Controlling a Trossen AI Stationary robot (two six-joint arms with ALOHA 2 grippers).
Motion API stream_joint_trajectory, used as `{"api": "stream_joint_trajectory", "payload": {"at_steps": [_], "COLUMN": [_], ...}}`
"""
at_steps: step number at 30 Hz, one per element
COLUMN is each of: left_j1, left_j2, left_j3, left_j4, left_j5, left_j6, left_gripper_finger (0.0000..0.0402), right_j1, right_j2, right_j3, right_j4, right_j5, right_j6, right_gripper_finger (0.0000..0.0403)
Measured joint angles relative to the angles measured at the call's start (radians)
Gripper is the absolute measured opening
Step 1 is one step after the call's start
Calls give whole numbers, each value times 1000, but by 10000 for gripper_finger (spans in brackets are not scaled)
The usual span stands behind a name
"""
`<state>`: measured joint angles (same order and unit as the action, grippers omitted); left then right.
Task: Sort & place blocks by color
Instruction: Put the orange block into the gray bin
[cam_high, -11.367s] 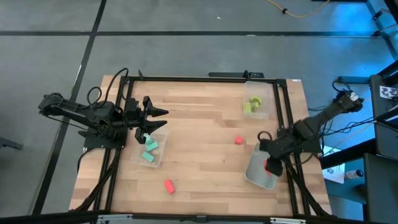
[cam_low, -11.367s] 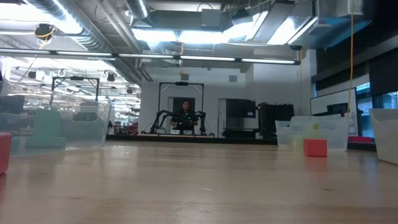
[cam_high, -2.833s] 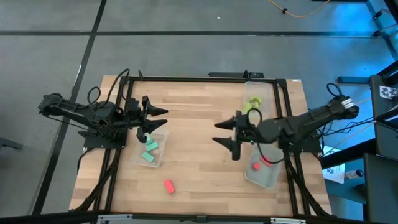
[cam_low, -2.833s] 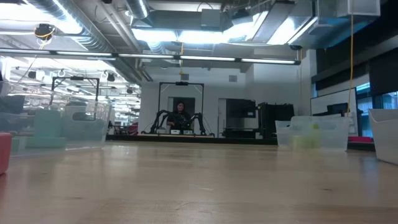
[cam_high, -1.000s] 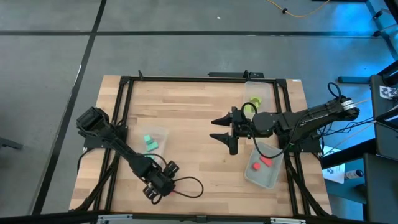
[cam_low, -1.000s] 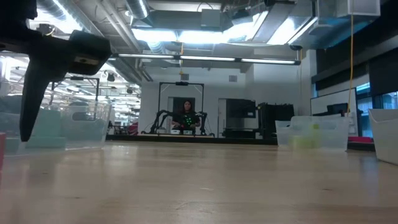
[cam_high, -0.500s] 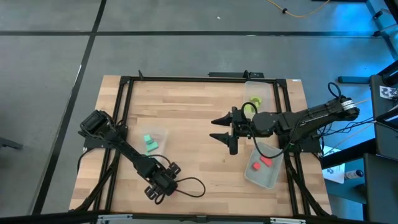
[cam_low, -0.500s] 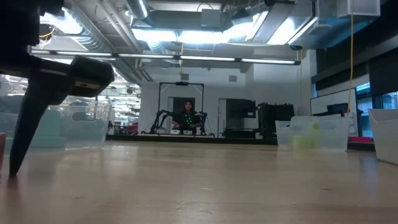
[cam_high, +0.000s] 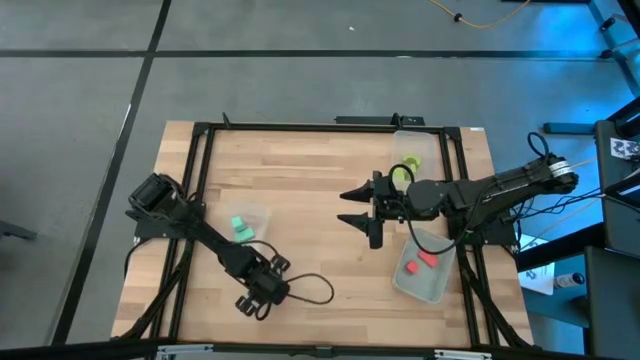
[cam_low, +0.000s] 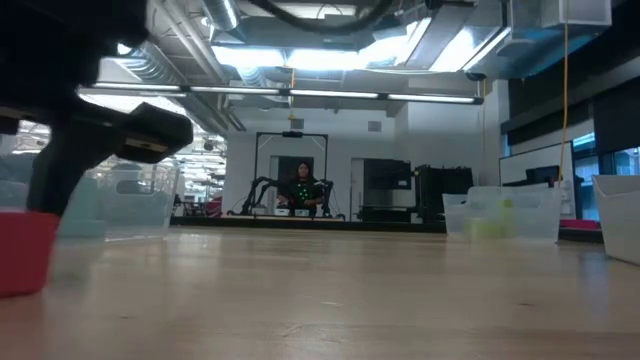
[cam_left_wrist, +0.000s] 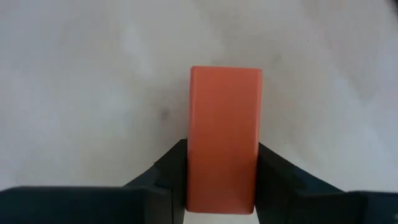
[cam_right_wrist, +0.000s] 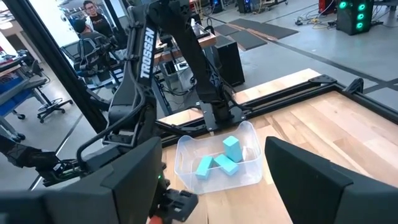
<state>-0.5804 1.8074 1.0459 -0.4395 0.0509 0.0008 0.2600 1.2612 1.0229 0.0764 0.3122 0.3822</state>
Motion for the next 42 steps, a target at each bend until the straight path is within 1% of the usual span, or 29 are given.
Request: {"api": "stream_joint_trajectory", "payload": {"at_steps": [5,8,12,17,19,21,23,25,27,29,31,33,35,39,42], "left_j1": [40,65,105,164,192,228,264,301,333,360,382,399,411,406,403], "left_j2": [-86,-168,-317,-493,-541,-576,-592,-597,-596,-579,-559,-540,-527,-493,-470], "left_j3": [-2,-2,-2,-2,-2,-2,-2,-2,-2,0,-1,-1,-1,-1,-1], "left_j4": [-90,-170,-240,-267,-261,-238,-179,-100,-7,80,114,139,130,150,180], "left_j5": [-14,-62,-198,-407,-473,-501,-485,-421,-336,-261,-214,-192,-180,-177,-170], "left_j6": [-29,-51,-87,-131,-130,-130,-130,-127,-127,-130,-142,-157,-159,-157,-155], "left_gripper_finger": [122,122,122,122,122,122,122,122,122,122,122,122,122,122,122], "right_j1": [0,0,0,0,0,0,0,0,0,0,0,0,-1,-2,-7], "right_j2": [-22,-54,-92,-88,-68,-45,-14,23,63,103,137,168,195,232,251], "right_j3": [0,0,0,0,-13,-42,-65,-78,-74,-51,-25,0,20,38,38], "right_j4": [-3,-18,-111,-236,-221,-185,-104,-37,11,15,10,9,-4,-3,-9], "right_j5": [0,0,1,1,0,1,-2,-28,-51,-53,-53,-52,-47,-43,-2], "right_j6": [-23,-16,53,210,282,338,342,277,182,59,-55,-134,-182,-234,-234], "right_gripper_finger": [289,289,289,289,289,289,289,289,289,289,289,289,289,289,289]}}
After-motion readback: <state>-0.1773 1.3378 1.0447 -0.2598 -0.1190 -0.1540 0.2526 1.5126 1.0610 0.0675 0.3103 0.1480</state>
